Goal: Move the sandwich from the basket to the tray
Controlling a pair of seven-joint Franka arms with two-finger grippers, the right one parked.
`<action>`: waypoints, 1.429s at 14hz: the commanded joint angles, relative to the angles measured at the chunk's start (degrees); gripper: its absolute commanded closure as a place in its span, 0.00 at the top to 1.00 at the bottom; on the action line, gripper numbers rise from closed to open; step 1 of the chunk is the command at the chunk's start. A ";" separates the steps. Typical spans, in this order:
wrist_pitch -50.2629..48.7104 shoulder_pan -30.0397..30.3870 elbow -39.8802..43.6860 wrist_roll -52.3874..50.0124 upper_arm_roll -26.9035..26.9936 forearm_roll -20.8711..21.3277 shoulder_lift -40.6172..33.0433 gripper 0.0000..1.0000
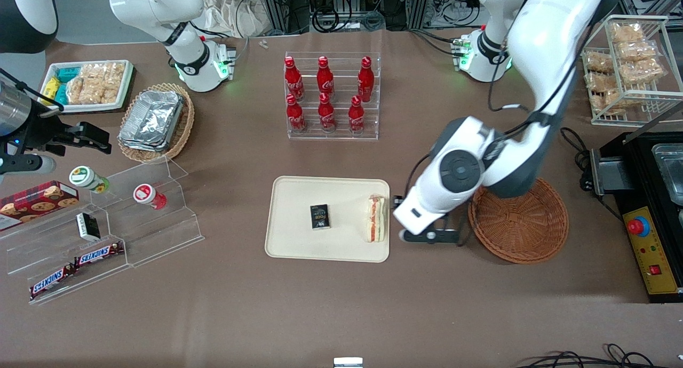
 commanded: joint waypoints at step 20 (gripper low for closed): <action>-19.15 13.57 -2.32 33.32 17.87 -6.03 -18.85 1.00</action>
